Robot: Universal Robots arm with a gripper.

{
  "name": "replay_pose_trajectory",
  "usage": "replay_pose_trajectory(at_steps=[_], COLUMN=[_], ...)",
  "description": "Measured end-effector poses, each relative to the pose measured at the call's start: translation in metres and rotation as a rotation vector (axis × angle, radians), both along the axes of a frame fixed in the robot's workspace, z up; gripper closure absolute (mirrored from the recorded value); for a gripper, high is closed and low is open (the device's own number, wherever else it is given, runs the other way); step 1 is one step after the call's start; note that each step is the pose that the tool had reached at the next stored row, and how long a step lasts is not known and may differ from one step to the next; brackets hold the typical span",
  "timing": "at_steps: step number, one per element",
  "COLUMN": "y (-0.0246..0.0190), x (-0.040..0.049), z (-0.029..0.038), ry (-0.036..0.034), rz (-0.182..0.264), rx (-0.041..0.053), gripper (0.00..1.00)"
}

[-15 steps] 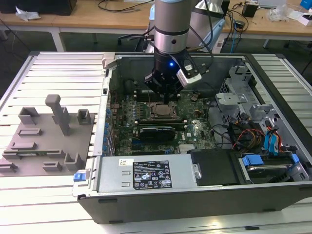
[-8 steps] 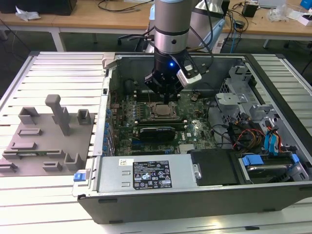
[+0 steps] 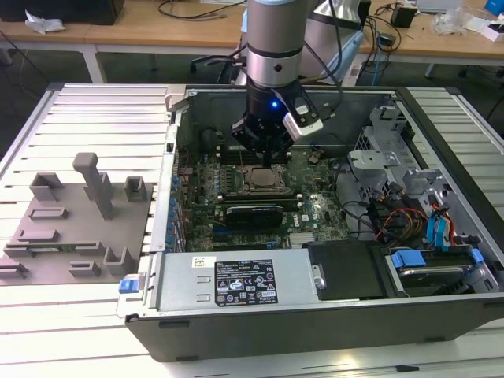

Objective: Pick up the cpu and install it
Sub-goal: 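Install the first cpu locking lever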

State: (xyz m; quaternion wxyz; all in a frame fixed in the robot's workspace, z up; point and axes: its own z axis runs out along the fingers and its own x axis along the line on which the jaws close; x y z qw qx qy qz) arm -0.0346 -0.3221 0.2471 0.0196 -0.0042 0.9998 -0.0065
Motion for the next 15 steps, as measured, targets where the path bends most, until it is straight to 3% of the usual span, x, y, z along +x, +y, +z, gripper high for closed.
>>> replay_pose_trajectory(at_steps=[15], y=[0.0], x=[-0.0088], z=[-0.0001], ry=[-0.0003], rz=[0.0], rx=[-0.0001], gripper=[0.89])
